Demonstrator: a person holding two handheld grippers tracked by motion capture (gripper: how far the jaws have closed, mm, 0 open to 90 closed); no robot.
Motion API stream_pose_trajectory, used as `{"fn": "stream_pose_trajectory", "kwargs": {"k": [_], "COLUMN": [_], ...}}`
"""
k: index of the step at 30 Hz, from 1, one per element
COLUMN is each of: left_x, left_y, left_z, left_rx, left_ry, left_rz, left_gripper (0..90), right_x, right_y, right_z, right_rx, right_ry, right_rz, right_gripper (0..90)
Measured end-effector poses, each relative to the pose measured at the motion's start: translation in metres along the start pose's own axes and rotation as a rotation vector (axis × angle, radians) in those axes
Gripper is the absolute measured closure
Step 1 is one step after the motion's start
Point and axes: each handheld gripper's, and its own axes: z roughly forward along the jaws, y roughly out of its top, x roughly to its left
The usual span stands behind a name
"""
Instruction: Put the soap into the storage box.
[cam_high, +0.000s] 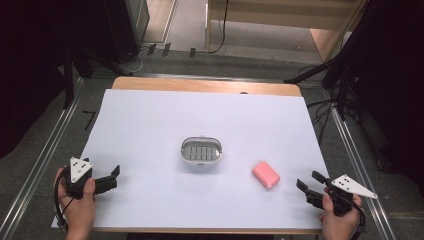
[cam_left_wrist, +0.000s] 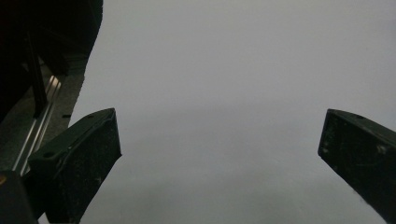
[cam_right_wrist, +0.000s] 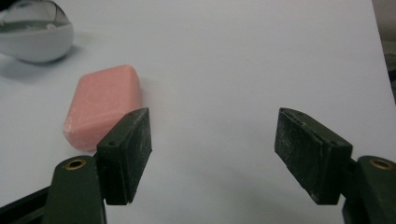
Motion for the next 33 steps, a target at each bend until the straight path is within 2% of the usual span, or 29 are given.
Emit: {"fn": "stream_pose_trajectory", "kwargs": {"k": [1,2,4,5,6,7,8,10,11,12,13,15,18,19,20,23,25,27,28,29,32,33], "left_x": [0.000,0.000,-0.001,-0.001,-0.001,-0.001,-0.002,-0.003,-0.003,-0.003,-0.004,-0.004,-0.005,-0.004,-0.005,-0.005,-0.005,-0.005,-0.006,-0.006,-0.008,-0.008], "left_y": [0.000,0.000,0.000,0.000,0.000,0.000,0.001,0.001,0.001,0.001,0.001,0.001,0.000,0.000,-0.001,-0.001,-0.001,-0.001,-0.001,-0.001,-0.002,-0.002], "left_z": [0.000,0.000,0.000,0.000,0.001,0.001,0.002,0.003,0.003,0.003,0.003,0.003,0.001,0.000,0.000,-0.001,-0.001,-0.001,-0.002,-0.002,-0.002,-0.002], "left_rx": [0.000,0.000,0.000,0.000,0.014,0.014,0.020,0.037,0.037,0.036,0.033,0.031,0.013,0.004,-0.003,-0.004,-0.008,-0.012,-0.017,-0.017,-0.017,-0.017], "left_ry": [0.000,0.002,0.002,0.002,-0.001,-0.001,0.005,-0.004,-0.004,-0.003,-0.002,0.004,-0.001,-0.007,-0.008,-0.008,-0.009,-0.011,-0.010,-0.010,-0.018,-0.018], "left_rz": [0.000,0.002,0.004,0.004,0.013,0.013,0.024,0.038,0.038,0.040,0.042,0.045,0.049,0.050,0.052,0.053,0.055,0.063,0.069,0.069,0.091,0.091], "left_gripper": [0.0,0.0,0.0,0.0,0.0,0.0,0.0,0.0,0.0,0.0,0.0,0.0,0.0,0.0,0.0,0.0,0.0,0.0,0.0,0.0,0.0,0.0], "right_x": [0.000,0.004,0.008,0.008,0.010,0.010,0.012,0.014,0.014,0.016,0.020,0.021,0.026,0.029,0.029,0.034,0.037,0.038,0.039,0.039,0.042,0.042], "right_y": [0.000,0.004,0.011,0.011,0.020,0.020,0.027,0.030,0.030,0.032,0.036,0.038,0.046,0.052,0.052,0.057,0.061,0.062,0.064,0.064,0.067,0.067], "right_z": [0.000,0.003,0.003,0.003,0.005,0.005,0.006,0.008,0.008,0.010,0.013,0.013,0.015,0.017,0.017,0.022,0.027,0.029,0.033,0.033,0.039,0.039], "right_rx": [0.000,0.036,0.070,0.070,0.091,0.091,0.113,0.171,0.171,0.205,0.262,0.279,0.342,0.374,0.374,0.430,0.472,0.486,0.515,0.515,0.580,0.580], "right_ry": [0.000,-0.015,-0.038,-0.038,-0.048,-0.048,-0.016,-0.006,-0.006,0.006,0.016,0.023,0.047,0.042,0.042,0.025,0.034,0.035,0.036,0.036,0.046,0.046], "right_rz": [0.000,-0.041,-0.087,-0.087,-0.151,-0.151,-0.131,-0.118,-0.118,-0.131,-0.147,-0.151,-0.163,-0.165,-0.165,-0.191,-0.202,-0.207,-0.216,-0.216,-0.204,-0.204], "right_gripper": [28.7,31.3,30.7,30.7,32.9,32.9,32.0,31.4,31.4,31.0,29.5,28.2,25.0,23.8,23.8,23.5,21.9,21.9,22.0,22.0,22.7,22.7]}}
